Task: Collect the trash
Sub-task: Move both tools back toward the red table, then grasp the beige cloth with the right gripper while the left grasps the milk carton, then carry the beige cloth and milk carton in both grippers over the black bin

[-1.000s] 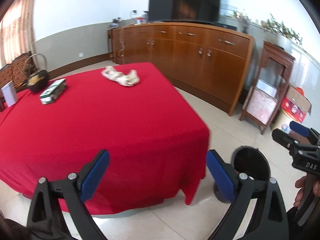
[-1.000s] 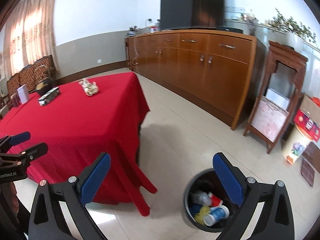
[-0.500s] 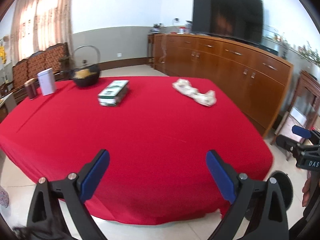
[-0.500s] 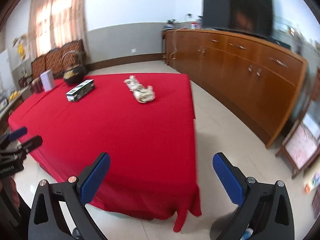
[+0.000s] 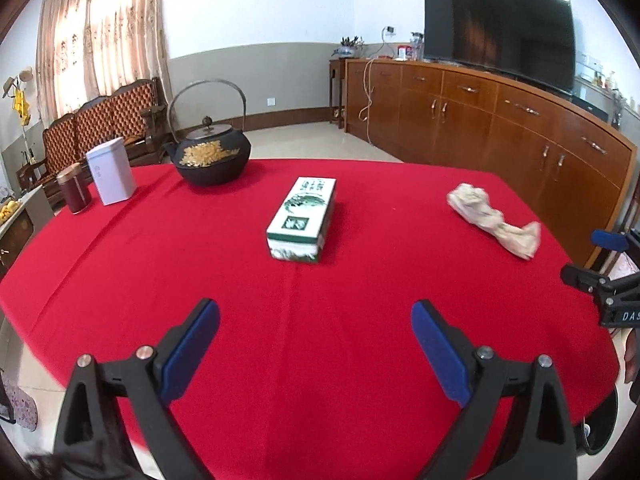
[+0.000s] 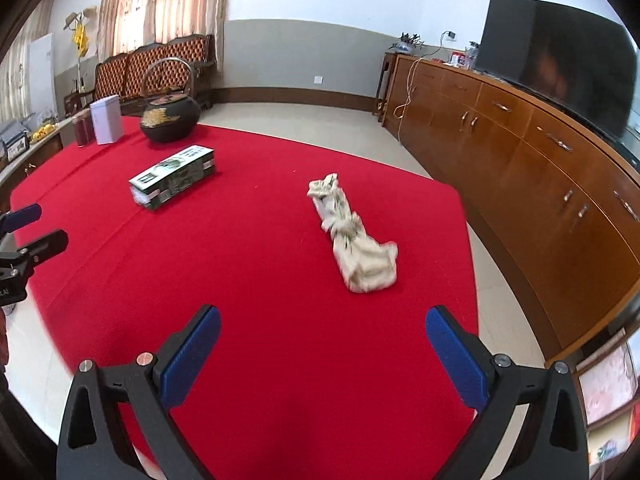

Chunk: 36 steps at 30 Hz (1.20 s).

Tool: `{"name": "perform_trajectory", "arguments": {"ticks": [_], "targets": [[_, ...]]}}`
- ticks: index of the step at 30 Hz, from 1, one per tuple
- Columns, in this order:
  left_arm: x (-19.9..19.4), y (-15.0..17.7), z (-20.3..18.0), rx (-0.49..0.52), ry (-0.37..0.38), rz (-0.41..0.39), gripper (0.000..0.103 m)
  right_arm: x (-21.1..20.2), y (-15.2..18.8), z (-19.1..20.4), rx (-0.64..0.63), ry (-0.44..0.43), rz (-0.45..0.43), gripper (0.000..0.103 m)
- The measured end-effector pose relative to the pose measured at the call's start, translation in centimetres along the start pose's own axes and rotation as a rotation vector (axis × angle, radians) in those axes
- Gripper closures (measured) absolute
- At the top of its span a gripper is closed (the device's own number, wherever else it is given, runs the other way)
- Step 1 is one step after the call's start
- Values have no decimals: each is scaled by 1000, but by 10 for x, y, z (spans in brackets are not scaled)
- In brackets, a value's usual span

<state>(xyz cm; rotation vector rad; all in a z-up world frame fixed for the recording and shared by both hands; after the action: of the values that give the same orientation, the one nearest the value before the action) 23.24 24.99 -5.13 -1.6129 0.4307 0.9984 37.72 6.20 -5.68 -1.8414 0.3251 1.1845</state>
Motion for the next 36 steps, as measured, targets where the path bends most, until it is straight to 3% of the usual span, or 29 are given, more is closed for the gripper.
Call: {"name": "perform_trajectory", "arguments": {"ticks": [5,12,19,21,23,24,25,26,28,36], "targets": [[40,-26,3,-4,0,45,9,38,-36,-10,-7,-2,39,2],[83,-54,-2,8,25,109,13,93,-67,-23,-11,-18,134,20],[110,-69,3,9,44,161,23,122,-67,-34,39,-57,200,40],[115,-70,3,13,46,177,25,124,-65,-36,51,-56,201,42],[122,-71,5,1,63,206,27,123,-65,-36,62,-56,190,52],[127,-72,5,2,59,226,30,122,-64,-35,64,-58,187,55],[128,-73,5,5,57,233,39,122,-64,-34,64,-58,186,61],[128,-73,4,11,56,231,46,121,-64,-33,61,-55,184,66],[124,-72,2,16,59,221,47,119,-65,-33,69,-66,175,77],[63,-46,-23,61,75,104,48,85,-50,-41,111,-91,122,81]]}}
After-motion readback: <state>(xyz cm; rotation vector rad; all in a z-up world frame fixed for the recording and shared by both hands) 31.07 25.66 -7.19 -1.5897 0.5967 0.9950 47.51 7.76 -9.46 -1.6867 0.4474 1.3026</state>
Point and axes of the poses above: each gripper's, at about its wrist camera, not at the fingertips, and x roughly the way its jaws point, z to its left, y to its underside, the point moved 3 cm from there along x, roughly the way its jaws point, and after that the axes turned 14 degrees about z, right-handed, at the moved point
